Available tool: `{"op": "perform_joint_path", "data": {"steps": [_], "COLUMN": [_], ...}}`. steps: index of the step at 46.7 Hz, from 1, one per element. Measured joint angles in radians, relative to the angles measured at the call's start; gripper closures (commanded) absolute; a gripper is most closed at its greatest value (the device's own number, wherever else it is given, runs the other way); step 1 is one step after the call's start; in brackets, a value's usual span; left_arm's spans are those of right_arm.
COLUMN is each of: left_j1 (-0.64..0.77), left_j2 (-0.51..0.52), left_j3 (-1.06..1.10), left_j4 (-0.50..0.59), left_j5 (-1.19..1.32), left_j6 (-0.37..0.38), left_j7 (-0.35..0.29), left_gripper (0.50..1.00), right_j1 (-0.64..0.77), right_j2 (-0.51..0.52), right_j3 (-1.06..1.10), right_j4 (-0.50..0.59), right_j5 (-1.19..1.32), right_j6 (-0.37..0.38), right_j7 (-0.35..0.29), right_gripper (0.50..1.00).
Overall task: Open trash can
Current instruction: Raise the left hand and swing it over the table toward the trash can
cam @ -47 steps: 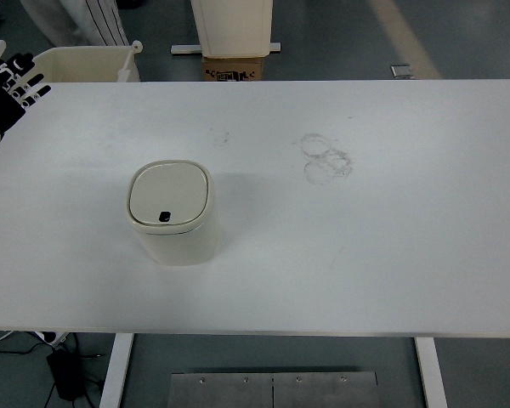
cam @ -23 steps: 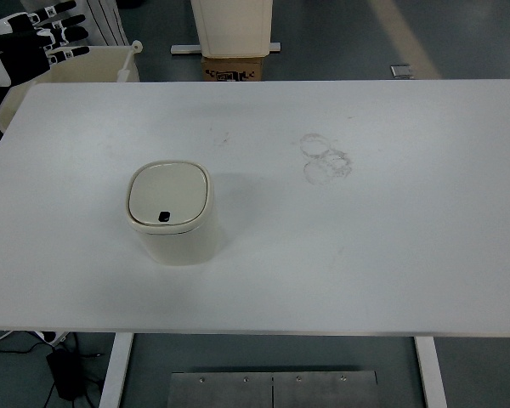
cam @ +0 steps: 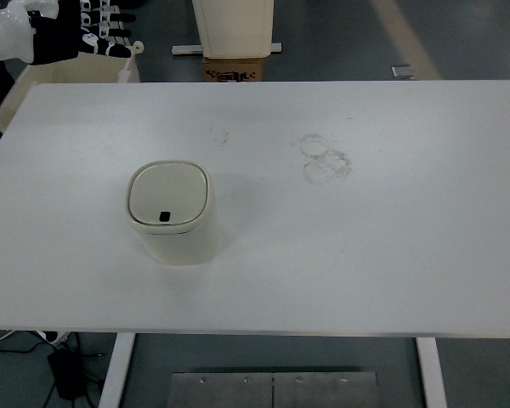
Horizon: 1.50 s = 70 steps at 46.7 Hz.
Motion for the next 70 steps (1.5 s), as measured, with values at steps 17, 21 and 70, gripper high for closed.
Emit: {"op": "perform_joint_path", "data": {"steps": [17, 21, 70], "left_j1": [-0.192, -0.195, -0.284], "left_j2": [-0.008, -0.01, 0.007], "left_j3": [0.186, 0.19, 0.328], "left_j4": [-0.037, -0.037, -0.315], "left_j5": [0.203, 0.243, 0.351], "left_j6": [-0.065, -0.065, -0.064], "left_j7": [0.073, 0.073, 0.073], "left_gripper": [0.5, 0.5, 0.5], "right_j1": [0.007, 0.008, 0.023], "right_j2": [0.0, 0.0, 0.0], "right_j3": [0.0, 0.0, 0.001], "right_j4": [0.0, 0.0, 0.0], "right_j5": [-0.006, -0.006, -0.003], "right_j6": [0.001, 0.001, 0.0], "right_j7": [0.0, 0.0, 0.0], "right_gripper": [0.509, 0.509, 0.509]}}
